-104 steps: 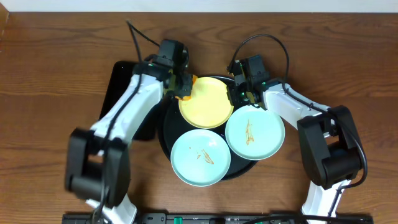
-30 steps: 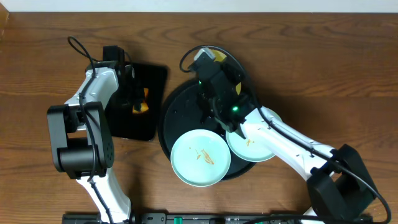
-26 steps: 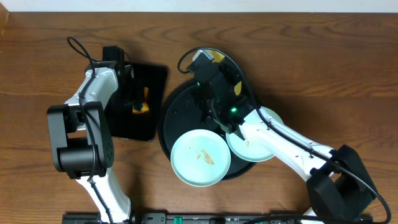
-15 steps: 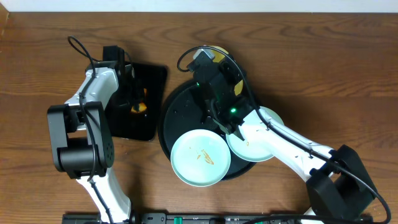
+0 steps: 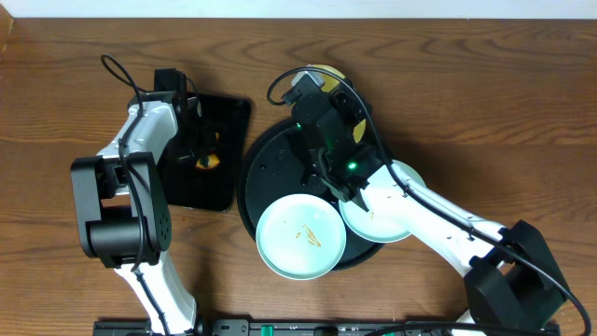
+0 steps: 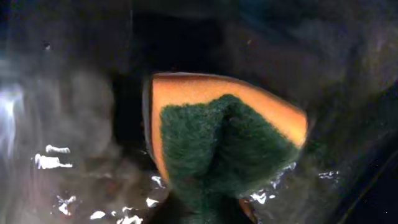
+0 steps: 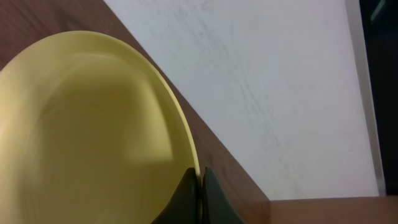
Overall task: Clean dirty plates on tray and stack at the side
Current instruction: 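Lift the yellow plate with the right gripper and carry it right, then set the yellow plate down on the table and open the right gripper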
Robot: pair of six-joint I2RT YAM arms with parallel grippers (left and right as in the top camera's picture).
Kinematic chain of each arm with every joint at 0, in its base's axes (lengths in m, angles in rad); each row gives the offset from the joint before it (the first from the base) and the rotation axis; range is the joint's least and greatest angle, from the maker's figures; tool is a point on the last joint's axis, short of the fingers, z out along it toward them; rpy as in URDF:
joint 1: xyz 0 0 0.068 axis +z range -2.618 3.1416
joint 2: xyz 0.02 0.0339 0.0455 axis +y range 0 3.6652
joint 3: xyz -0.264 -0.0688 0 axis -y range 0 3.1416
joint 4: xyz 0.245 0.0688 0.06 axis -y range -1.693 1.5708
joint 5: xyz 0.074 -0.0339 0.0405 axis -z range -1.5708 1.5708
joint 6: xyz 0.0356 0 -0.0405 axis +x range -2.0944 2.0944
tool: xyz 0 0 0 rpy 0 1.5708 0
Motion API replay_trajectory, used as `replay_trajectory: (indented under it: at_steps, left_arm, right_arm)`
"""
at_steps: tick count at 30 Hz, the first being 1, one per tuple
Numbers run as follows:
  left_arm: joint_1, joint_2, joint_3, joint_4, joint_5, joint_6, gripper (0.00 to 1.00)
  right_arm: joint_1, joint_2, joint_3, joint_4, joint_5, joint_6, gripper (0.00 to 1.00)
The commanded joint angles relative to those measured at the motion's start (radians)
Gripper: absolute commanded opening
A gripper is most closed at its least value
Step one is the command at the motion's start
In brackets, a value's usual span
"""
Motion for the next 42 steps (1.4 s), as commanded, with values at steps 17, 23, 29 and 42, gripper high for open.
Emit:
replay_trajectory:
  at_steps: [17, 23, 29, 42]
  left_arm:
    - [0.005, 0.030, -0.011, -0.003, -0.027, -0.002, 0.29]
    - [0.005, 0.030, -0.011, -0.003, -0.027, -0.002, 0.29]
    - [0.005, 0.030, -0.011, -0.003, -0.027, -0.002, 0.25]
    - [0.005, 0.030, -0.011, -0.004, -0.027, -0.002, 0.23]
  right_arm:
    - [-0.383, -0.071, 0.020, -0.098, 0.034, 0.376, 0.01]
    - [-0.600, -0.069, 0.020, -0.316, -0.184, 0.616, 0.01]
    - [-0.803, -0.056, 0.019, -0.413, -0.410, 0.780, 0.01]
    - [-0.961, 0.020, 0.017, -0.567, -0.565, 0.845, 0.01]
